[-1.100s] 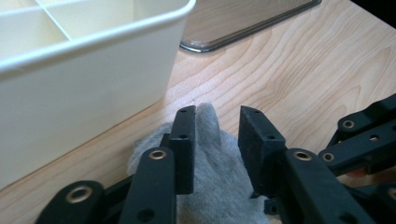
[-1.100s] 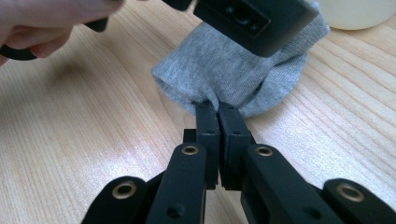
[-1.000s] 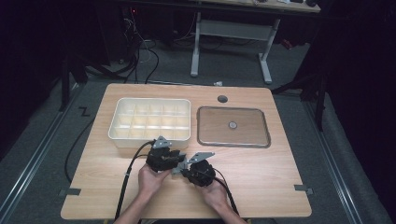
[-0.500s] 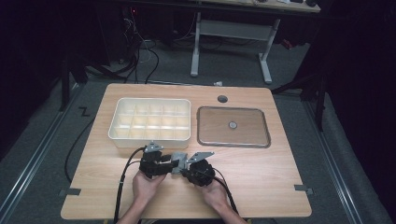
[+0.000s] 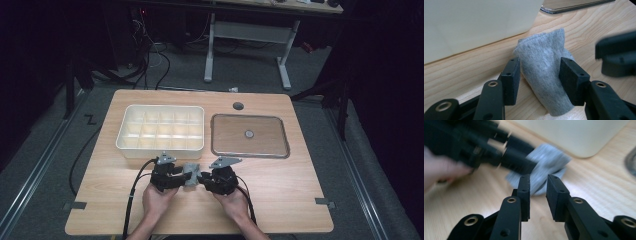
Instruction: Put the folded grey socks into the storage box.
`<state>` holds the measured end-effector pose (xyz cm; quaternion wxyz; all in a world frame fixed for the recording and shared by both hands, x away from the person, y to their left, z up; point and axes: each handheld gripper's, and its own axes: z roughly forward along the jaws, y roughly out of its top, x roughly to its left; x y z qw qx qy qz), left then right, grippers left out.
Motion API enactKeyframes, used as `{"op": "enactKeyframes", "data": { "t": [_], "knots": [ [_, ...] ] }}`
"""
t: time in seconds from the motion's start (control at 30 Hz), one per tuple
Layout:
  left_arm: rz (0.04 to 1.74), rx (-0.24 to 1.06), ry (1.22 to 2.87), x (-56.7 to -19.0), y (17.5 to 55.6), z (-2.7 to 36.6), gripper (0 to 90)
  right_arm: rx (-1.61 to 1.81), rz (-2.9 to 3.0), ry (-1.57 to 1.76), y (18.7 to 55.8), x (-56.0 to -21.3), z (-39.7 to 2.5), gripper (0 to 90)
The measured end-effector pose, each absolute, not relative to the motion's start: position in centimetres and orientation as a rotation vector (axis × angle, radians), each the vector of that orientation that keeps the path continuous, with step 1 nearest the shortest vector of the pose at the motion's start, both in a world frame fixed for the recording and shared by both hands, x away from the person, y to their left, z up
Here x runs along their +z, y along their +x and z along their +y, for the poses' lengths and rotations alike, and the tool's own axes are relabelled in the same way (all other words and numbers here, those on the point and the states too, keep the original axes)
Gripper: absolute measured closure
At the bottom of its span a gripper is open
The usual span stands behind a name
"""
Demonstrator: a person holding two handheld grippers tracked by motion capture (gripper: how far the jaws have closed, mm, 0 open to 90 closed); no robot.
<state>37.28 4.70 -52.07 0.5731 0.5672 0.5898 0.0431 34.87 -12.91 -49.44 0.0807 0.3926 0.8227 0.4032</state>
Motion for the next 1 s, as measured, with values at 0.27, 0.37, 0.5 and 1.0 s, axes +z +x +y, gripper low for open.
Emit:
{"op": "enactKeyframes", "data": {
  "t": [0.27, 0.37, 0.5, 1.0],
  "knots": [
    [1.375, 0.118, 1.342, -52.1, 37.2, 4.7, 51.3, 1.197, 2.419, 1.293, 37.1, -50.4, -12.5, 67.9],
    [1.377, 0.119, 1.342, -52.1, 37.2, 4.6, 51.3, 1.197, 2.419, 1.322, 37.4, -50.7, -12.3, 68.0],
    [1.370, 0.127, 1.355, -52.2, 37.1, 4.6, 52.7, 1.177, 2.435, 1.314, 37.6, -51.2, -11.9, 69.9],
    [1.374, 0.121, 1.369, -53.1, 37.6, 4.5, 51.1, 1.066, 2.457, 1.219, 37.5, -52.6, -11.3, 80.2]
  ]
}}
